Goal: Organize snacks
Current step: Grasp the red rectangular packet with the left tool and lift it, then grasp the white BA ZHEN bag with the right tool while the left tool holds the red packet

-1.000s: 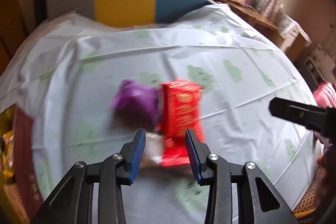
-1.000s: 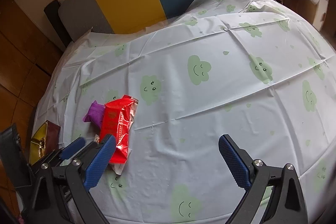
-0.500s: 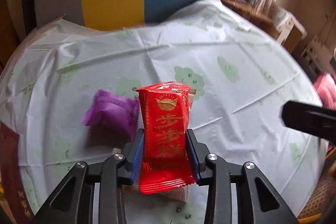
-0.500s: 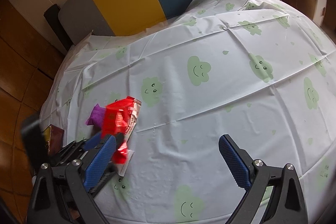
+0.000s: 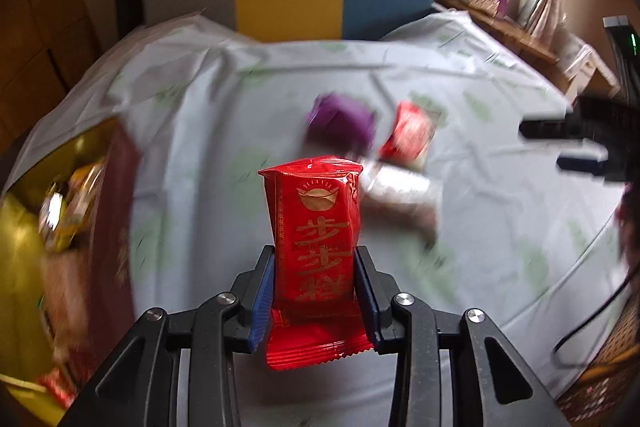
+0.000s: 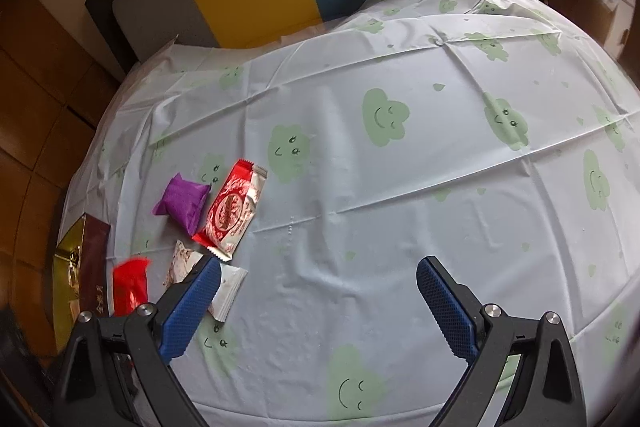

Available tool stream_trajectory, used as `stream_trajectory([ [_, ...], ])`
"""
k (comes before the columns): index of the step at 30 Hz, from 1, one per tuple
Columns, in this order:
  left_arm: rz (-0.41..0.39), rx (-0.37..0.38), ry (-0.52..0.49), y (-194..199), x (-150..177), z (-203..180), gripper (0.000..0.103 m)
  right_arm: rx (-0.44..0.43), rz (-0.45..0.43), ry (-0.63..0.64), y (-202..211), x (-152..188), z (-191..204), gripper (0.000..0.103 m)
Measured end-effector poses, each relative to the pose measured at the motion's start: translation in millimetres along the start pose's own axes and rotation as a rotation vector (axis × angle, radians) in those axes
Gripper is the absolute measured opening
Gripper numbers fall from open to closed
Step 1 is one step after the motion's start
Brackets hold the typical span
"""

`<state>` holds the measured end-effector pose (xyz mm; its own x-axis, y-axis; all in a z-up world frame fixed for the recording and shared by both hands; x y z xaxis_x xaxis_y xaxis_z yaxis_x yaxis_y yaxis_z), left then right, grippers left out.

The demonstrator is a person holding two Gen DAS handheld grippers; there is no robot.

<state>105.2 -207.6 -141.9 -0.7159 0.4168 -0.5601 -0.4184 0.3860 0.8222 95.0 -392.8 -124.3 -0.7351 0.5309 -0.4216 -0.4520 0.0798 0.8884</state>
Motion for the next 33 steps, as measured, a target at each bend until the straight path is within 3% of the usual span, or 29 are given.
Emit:
stream_trajectory([
  [3, 0.038, -0.022, 0.011, -5, 25, 6, 0.038, -0.036, 0.011, 0.042, -1, 5, 14, 0.099],
  [8, -0.006, -0.015, 0.005, -6, 33, 8, 0.04, -0.078, 0.03, 0.18, -6, 20, 45, 0.096],
  [11, -0.024, -0.005, -0.009, -6, 37, 8, 0.041, -0.102, 0.043, 0.274, -9, 32, 64, 0.081],
  [13, -0.04, 0.008, -0.008, -6, 38, 8, 0.041, -0.118, 0.046, 0.338, -11, 39, 77, 0.063],
  [15, -0.052, 0.016, -0.009, -5, 38, 8, 0.041, -0.125, 0.053, 0.403, -14, 44, 90, 0.057],
  [23, -0.073, 0.041, 0.006, -2, 41, 11, 0.041, -0.106, 0.081, 0.652, -40, 51, 144, 0.058],
  [26, -0.077, 0.054, 0.014, -2, 41, 12, 0.041, -0.04, 0.078, 0.722, -56, 47, 153, 0.059],
  [30, -0.081, 0.065, 0.023, -2, 41, 12, 0.041, 0.003, 0.141, 0.781, -79, 49, 155, 0.064],
  [31, -0.082, 0.066, 0.024, -2, 41, 12, 0.041, -0.005, 0.138, 0.776, -79, 49, 155, 0.062],
  [33, -0.085, 0.07, 0.027, -2, 41, 12, 0.041, -0.023, 0.13, 0.765, -74, 52, 154, 0.042],
])
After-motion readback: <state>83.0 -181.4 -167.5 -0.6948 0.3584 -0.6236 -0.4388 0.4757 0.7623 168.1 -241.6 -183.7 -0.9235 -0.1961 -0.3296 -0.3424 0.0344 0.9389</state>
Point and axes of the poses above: each gripper's, at about its wrist camera, not at the fingertips, and y roughly against the way its jaws point, z to its left, x to its underside, the point moved 9 cm from there along -y, roughly the way its jaws point, and after that the axes turned 7 degrees about x, right-handed, at the moved point
